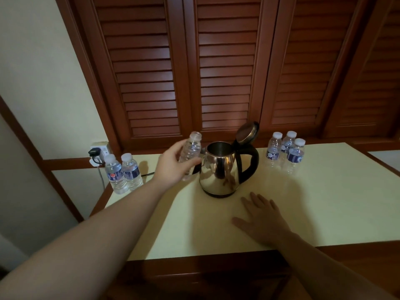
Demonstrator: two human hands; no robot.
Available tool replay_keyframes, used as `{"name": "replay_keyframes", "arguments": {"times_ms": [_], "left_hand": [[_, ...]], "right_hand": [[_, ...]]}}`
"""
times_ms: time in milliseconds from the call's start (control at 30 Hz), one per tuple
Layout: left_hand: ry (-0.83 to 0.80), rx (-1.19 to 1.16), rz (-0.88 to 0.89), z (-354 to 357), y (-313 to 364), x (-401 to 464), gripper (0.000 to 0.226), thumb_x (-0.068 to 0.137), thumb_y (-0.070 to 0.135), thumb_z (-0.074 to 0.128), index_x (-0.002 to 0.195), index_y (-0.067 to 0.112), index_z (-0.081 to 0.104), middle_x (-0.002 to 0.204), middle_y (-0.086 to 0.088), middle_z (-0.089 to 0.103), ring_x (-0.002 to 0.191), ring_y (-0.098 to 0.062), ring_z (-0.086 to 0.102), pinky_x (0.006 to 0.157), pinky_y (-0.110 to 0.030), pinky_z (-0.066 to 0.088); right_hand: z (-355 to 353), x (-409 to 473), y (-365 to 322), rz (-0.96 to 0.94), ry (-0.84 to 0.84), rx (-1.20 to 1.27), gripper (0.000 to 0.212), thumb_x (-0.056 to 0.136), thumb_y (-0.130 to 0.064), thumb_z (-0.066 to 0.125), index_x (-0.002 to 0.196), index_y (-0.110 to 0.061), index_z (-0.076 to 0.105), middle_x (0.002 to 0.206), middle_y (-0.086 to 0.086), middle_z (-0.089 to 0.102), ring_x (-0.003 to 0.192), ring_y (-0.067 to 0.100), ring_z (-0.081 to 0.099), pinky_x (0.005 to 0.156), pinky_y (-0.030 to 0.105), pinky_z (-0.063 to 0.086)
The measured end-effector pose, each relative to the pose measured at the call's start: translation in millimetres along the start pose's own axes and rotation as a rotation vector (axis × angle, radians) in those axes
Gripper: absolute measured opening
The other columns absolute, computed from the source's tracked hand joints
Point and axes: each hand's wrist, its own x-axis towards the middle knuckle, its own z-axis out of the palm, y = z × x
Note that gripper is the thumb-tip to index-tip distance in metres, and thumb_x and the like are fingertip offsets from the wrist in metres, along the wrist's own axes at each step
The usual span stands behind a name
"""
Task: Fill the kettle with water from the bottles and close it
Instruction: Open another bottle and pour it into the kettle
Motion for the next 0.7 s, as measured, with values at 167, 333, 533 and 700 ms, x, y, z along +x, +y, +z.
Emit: {"name": "replay_keyframes", "arguments": {"times_ms": [167,333,533,700], "left_hand": [[-0.082,0.276,0.057,-8.9,9.2,37.9,0.077,0.078,0.043,0.087,0.147,0.031,0.055,0.137,0.009,0.066,0.125,-0.009,0.06,0.109,-0.03,0.045],[-0.258,0.557,0.027,-15.2,12.5,60.2,0.078,0.079,0.048,0.085,0.148,0.044,0.05,0.118,0.001,0.058,0.12,-0.025,0.055,0.109,-0.044,0.044],[-0.299,0.691,0.053,-21.1,14.5,71.0,0.076,0.082,0.046,0.083,0.15,0.044,0.049,0.108,-0.002,0.047,0.123,-0.029,0.046,0.109,-0.047,0.041],[-0.331,0.758,0.087,-27.9,20.2,78.1,0.075,0.081,0.048,0.083,0.148,0.047,0.049,0.107,-0.001,0.046,0.119,-0.026,0.043,0.106,-0.046,0.042]], "right_hand": [[2.2,1.1,4.4,-0.01,0.011,0.005,0.096,0.086,-0.09,0.02,0.164,-0.035,0.006,0.173,-0.001,-0.006,0.159,0.021,-0.007,0.128,0.047,-0.003],[2.7,1.8,5.5,-0.012,0.016,0.023,0.096,0.086,-0.089,0.014,0.164,-0.034,0.007,0.173,-0.001,-0.006,0.159,0.021,-0.007,0.128,0.048,-0.004],[4.9,3.8,8.0,-0.019,0.028,0.015,0.089,0.091,-0.084,0.017,0.164,-0.035,0.008,0.173,0.0,-0.004,0.159,0.022,-0.005,0.127,0.048,-0.003],[4.6,4.2,6.9,-0.013,0.037,0.021,0.089,0.091,-0.084,0.02,0.164,-0.035,0.011,0.173,0.0,-0.002,0.159,0.022,-0.004,0.127,0.049,-0.002]]}}
